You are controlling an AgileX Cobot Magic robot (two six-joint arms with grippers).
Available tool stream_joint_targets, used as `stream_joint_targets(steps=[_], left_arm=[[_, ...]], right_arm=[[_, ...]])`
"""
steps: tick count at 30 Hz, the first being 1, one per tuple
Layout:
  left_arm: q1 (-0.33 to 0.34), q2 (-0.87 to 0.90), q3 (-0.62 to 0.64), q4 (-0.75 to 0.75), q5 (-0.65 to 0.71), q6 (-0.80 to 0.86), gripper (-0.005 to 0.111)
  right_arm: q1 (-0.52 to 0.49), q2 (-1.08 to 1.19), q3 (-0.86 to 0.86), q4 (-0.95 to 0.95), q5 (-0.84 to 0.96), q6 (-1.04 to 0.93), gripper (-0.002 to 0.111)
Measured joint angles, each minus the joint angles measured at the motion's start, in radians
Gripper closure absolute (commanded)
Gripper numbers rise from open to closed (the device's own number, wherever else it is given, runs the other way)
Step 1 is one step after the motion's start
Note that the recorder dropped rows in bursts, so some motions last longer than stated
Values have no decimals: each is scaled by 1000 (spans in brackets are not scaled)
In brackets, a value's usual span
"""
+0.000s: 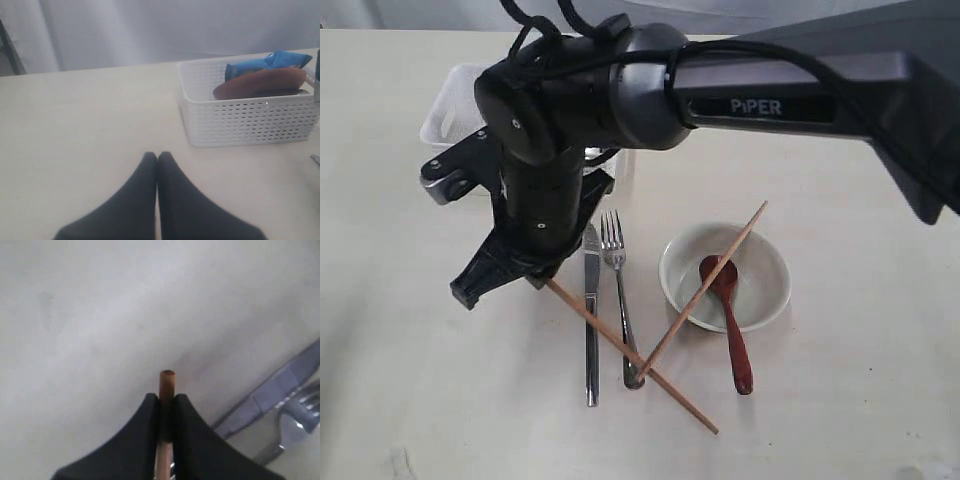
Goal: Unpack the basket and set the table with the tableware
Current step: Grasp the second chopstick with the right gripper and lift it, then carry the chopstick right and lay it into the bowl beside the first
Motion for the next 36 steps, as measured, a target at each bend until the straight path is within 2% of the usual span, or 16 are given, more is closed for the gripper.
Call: stream_joint_targets(steps=[8, 16, 19, 23, 29, 36], left_arm=[[0, 0, 0, 0, 0, 0, 107], [0, 0, 0, 0, 0, 0, 107], [0, 0, 0, 0, 0, 0, 107], [0, 0, 0, 0, 0, 0, 107], [0, 0, 0, 0, 0, 0, 107], [0, 0, 0, 0, 0, 0, 107]], right_arm=[[0, -1, 0, 240, -55, -247, 109], [0, -1, -42, 400, -109, -439, 109], [2, -1, -90, 456, -92, -482, 109], [2, -1, -170, 537, 12, -653, 109], [12, -4, -269, 529, 213, -944, 109], [29, -65, -330, 326, 281, -1027, 109]])
